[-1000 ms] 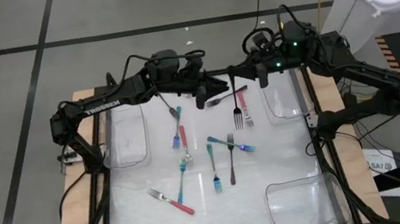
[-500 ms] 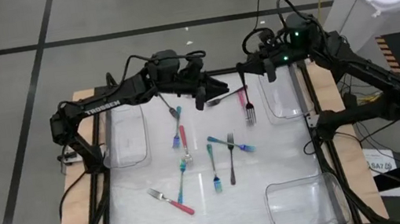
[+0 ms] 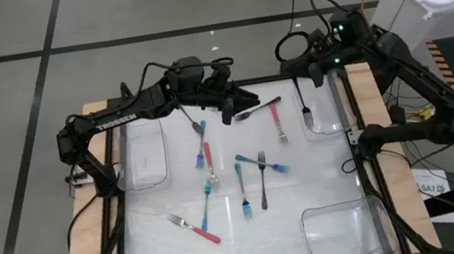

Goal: Sort silverware by color (type)
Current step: Put the black fork into the top right transparent bin

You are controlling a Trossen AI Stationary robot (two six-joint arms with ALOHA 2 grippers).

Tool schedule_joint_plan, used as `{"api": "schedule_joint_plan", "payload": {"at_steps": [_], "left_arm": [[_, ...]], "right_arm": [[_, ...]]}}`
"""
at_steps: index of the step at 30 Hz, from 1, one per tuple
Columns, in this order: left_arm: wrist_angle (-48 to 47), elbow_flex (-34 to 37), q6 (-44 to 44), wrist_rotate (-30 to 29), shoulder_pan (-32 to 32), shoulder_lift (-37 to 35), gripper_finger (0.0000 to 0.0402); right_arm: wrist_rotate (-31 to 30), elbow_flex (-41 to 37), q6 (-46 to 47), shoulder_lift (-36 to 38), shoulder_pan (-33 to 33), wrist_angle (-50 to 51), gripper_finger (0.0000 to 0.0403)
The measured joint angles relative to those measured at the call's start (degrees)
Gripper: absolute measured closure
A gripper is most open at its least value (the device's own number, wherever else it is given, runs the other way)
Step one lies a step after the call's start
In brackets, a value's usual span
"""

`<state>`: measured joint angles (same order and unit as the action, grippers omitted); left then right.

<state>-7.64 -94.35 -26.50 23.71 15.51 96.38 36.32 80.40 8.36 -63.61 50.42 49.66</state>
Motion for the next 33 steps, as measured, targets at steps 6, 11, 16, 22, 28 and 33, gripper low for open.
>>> {"api": "schedule_joint_plan", "payload": {"at_steps": [6, 11, 16, 22, 28, 33], "left_arm": [[-0.44, 0.0, -0.77, -2.34, 0.0, 0.02, 0.0268], [-0.93, 0.0, -1.31, -4.63, -0.14, 0.02, 0.0268], [-1.95, 0.0, -2.94, -6.3, -0.2, 0.04, 0.0268], [-2.36, 0.0, -5.79, -6.34, -0.34, 0.04, 0.0268], [-4.23, 0.0, -8.11, -9.61, -1.7, 0.04, 0.0268], [-4.24, 0.0, -9.25, -14.2, -3.35, 0.04, 0.0268]], "right_arm": [[-1.75, -0.02, -3.93, -0.55, 5.21, 3.93, 0.0399], [-1.92, -0.13, -5.89, -1.74, 9.01, 5.72, 0.0399], [-5.83, -4.6, -6.3, -2.43, 11.99, 5.8, 0.0399], [-6.31, -13.77, -3.94, -2.43, 14.89, 3.82, 0.0399], [-6.1, -21.77, -0.54, -2.43, 15.62, -4.3, 0.0398], [-6.06, -24.96, 0.83, -2.43, 15.62, -9.14, 0.0398]]}}
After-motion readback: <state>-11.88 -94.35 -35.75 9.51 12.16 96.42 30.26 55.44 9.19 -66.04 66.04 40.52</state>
